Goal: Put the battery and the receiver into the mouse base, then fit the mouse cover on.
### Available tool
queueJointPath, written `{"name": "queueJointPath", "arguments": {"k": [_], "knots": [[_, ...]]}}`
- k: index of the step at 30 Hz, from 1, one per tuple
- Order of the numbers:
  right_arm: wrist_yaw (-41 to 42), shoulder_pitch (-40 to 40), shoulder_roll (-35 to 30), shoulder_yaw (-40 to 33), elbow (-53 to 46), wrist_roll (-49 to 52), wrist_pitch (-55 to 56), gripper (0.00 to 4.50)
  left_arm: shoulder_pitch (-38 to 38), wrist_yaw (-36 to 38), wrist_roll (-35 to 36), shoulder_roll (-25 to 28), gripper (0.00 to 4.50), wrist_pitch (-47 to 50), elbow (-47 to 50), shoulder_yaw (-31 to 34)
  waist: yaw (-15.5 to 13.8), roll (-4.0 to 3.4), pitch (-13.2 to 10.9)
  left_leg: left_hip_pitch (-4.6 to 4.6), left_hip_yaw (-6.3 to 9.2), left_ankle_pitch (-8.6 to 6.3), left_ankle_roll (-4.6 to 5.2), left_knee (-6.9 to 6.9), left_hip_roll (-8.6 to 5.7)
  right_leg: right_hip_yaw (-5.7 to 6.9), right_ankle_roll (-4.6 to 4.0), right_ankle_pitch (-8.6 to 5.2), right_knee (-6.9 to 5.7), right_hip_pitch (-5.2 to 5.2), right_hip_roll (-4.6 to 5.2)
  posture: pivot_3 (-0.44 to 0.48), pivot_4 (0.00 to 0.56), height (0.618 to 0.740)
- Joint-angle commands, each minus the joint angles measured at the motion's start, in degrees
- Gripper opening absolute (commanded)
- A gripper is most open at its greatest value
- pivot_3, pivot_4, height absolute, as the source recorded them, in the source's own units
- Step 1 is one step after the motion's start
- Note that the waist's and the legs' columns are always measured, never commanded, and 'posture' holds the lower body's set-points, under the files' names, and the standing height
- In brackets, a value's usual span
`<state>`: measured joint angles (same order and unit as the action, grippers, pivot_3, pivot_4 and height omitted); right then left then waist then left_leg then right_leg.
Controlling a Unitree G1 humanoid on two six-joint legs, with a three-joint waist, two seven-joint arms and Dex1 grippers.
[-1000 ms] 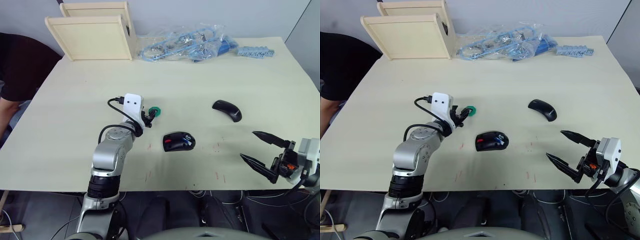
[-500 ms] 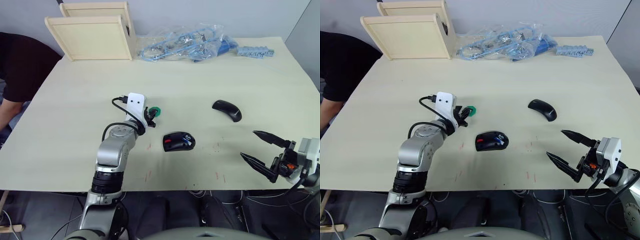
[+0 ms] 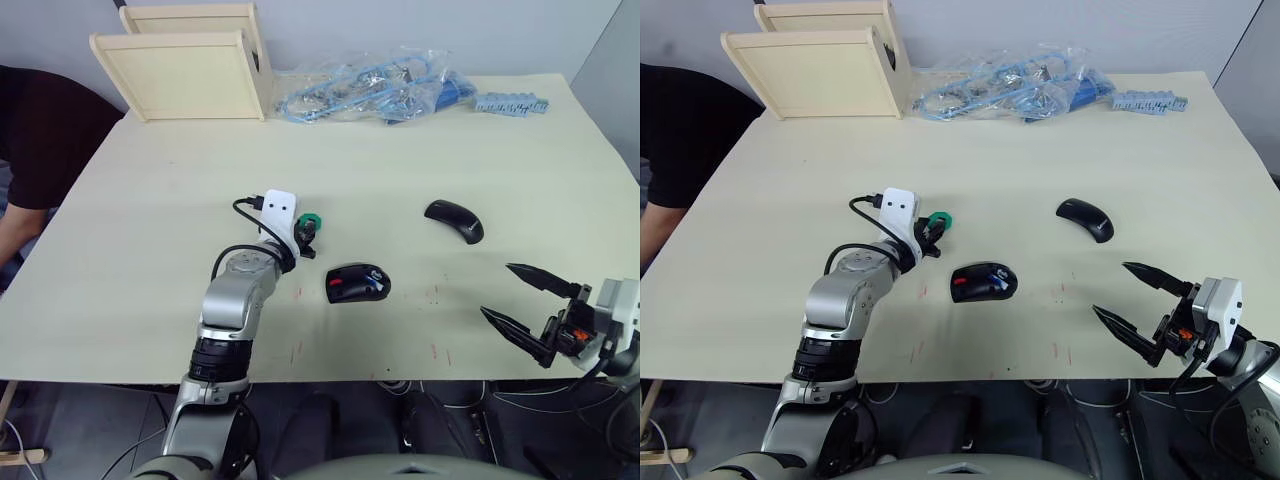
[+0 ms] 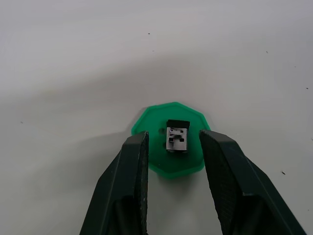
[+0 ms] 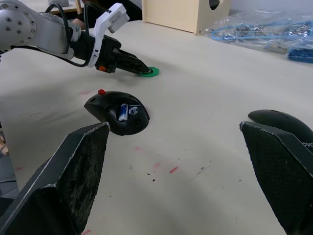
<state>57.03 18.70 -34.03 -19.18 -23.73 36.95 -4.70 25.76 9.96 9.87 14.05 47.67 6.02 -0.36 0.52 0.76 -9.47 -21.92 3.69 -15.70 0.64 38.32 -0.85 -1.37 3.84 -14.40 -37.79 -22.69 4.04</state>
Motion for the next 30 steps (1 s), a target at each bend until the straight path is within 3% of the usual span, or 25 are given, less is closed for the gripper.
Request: {"name": "queueJointPath", "arguments": {"k": [1,30], "knots": [[0.03,0.51,0.19,-1.12,-1.59,0.35,1.17,4.5,1.11,0.18,-0.61,0.04,1.78,0.23,1.1,-0.51,0.0,0.0,0.0,0.0,0.0,0.0,0.0,0.0,0.0,0.0,0.0,0.0,0.0,0.0,0.0,0.0,0.15,0.74],[-0.2,2.43,0.33,-1.78,-2.1,0.07,1.75,4.5,2.34,3.16,-0.55,1.2,1.78,2.41,-1.88,0.44,0.02,-0.01,0.0,0.02,0.0,0.0,0.0,0.0,0.0,-0.01,0.0,0.0,-0.01,0.0,0.0,0.0,0.15,0.74]]}}
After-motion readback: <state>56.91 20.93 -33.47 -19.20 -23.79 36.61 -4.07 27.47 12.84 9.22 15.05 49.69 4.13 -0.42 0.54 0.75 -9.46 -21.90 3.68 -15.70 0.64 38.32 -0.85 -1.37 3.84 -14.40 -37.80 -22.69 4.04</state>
